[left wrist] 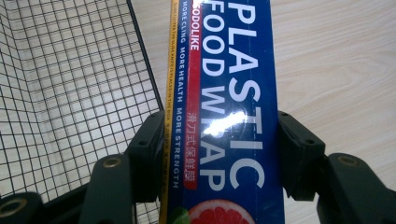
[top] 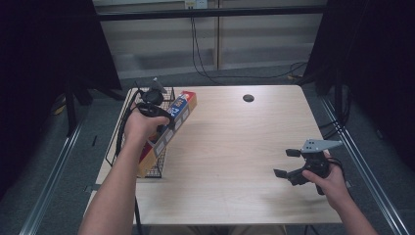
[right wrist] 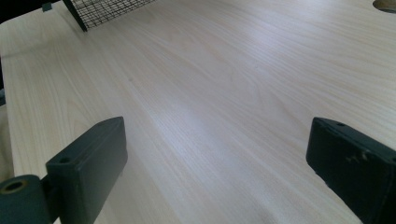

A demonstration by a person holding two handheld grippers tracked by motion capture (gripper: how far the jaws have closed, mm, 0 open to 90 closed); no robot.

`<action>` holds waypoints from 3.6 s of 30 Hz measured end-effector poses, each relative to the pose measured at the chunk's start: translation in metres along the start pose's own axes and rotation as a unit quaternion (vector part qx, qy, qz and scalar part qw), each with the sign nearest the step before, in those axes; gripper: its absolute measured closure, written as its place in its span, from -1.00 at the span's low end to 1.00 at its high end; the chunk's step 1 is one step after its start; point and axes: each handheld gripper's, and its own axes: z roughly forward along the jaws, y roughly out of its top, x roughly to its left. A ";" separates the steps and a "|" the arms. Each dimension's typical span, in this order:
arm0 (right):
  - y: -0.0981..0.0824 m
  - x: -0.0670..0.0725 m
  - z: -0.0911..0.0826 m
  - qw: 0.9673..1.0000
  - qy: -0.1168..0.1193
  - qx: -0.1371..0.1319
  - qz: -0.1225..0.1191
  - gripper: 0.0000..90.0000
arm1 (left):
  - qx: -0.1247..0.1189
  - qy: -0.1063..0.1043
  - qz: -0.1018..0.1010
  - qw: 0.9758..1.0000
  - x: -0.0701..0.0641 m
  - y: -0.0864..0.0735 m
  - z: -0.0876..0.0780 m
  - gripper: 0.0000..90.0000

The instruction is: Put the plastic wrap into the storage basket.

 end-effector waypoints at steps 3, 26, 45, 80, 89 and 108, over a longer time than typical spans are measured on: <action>0.000 0.000 0.000 1.000 0.000 0.000 0.000 -0.89 | -0.001 0.006 -0.002 1.000 0.003 -0.002 -0.002 -0.04; -0.002 0.002 0.000 1.000 0.001 -0.001 0.003 -0.89 | -0.006 0.028 -0.045 0.999 0.027 -0.013 -0.010 -0.04; -0.002 0.002 0.001 1.000 0.003 0.001 0.002 -0.89 | -0.006 0.048 -0.079 0.996 0.042 -0.022 -0.008 -0.04; -0.002 0.003 0.000 1.000 0.001 0.002 0.000 -0.89 | -0.004 0.069 -0.127 0.989 0.056 -0.029 0.007 -0.05; -0.002 0.003 0.000 1.000 0.001 0.002 0.000 -0.89 | -0.004 0.071 -0.146 0.987 0.060 -0.032 0.013 -0.05; -0.002 0.003 0.001 1.000 0.004 0.003 -0.006 -0.89 | 0.004 0.080 -0.170 0.982 0.070 -0.038 0.028 -0.05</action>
